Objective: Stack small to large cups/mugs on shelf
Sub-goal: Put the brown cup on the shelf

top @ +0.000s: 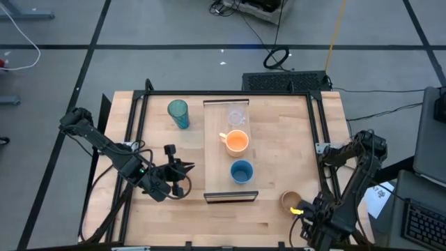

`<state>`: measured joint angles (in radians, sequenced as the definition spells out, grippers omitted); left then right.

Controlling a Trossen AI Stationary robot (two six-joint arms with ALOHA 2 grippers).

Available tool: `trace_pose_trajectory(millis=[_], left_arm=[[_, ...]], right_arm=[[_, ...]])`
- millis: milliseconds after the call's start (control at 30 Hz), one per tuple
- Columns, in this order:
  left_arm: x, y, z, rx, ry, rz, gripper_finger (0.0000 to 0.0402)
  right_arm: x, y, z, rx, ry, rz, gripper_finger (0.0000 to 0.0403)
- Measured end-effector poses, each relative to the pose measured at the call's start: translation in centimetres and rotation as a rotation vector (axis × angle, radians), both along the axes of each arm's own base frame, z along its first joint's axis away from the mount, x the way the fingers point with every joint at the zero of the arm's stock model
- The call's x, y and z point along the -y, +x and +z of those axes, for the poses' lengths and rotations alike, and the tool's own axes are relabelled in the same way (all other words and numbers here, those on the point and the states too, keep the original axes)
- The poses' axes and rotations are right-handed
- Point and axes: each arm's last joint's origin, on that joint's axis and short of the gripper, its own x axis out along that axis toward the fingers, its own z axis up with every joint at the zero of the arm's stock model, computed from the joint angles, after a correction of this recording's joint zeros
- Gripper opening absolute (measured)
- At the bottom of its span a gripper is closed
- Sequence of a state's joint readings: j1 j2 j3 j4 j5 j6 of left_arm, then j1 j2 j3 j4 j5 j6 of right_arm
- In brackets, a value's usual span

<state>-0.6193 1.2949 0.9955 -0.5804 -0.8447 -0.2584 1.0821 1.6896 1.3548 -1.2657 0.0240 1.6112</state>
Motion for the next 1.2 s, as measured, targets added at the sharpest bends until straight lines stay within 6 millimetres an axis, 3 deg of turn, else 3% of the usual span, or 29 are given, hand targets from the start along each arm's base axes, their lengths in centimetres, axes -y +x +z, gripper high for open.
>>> trace_pose_trajectory(millis=[667, 1200], left_arm=[[0.0, 0.0, 0.0, -0.001, -0.004, -0.004, 0.0037], [0.0, 0.0, 0.0, 0.002, -0.007, -0.004, 0.0037]], right_arm=[[1.4, -0.7, -4.9, -0.013, -0.027, -0.008, 0.0279], [1.5, -0.8, -6.0, 0.004, 0.002, -0.02, 0.0129]])
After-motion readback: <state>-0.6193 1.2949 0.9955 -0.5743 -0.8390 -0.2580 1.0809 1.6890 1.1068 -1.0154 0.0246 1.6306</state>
